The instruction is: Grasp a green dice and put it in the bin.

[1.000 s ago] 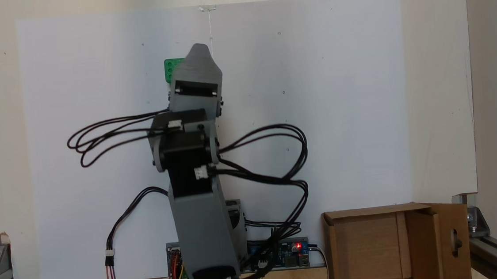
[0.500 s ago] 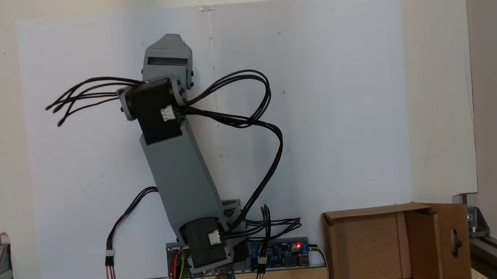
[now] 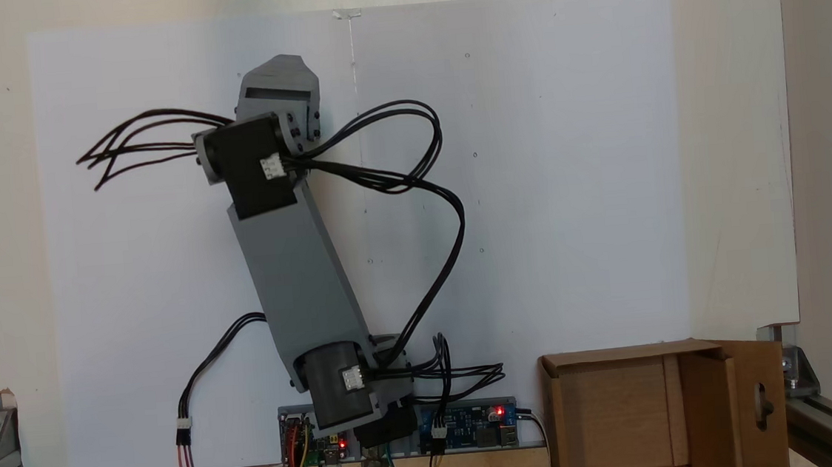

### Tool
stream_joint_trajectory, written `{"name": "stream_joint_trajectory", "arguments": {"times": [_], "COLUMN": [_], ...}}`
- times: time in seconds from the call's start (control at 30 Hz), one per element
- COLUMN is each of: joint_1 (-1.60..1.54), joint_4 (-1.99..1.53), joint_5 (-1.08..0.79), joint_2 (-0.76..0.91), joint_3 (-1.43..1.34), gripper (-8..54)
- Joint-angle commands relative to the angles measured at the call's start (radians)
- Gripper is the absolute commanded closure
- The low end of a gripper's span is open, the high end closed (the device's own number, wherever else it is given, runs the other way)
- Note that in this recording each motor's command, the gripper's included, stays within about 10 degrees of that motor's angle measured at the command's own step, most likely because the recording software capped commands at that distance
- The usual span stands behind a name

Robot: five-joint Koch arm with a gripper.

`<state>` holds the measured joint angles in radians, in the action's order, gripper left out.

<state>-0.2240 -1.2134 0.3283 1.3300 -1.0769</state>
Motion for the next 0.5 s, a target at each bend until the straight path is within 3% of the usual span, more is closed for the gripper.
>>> {"name": "stream_joint_trajectory", "arguments": {"times": [0.0,0.47], "joint_1": [-0.008,-0.028], "joint_4": [0.006,0.031], "joint_5": [0.058,0.057], "joint_2": [0.000,-0.094], "joint_3": [0.051,0.051], "gripper": [1.8,1.1]}}
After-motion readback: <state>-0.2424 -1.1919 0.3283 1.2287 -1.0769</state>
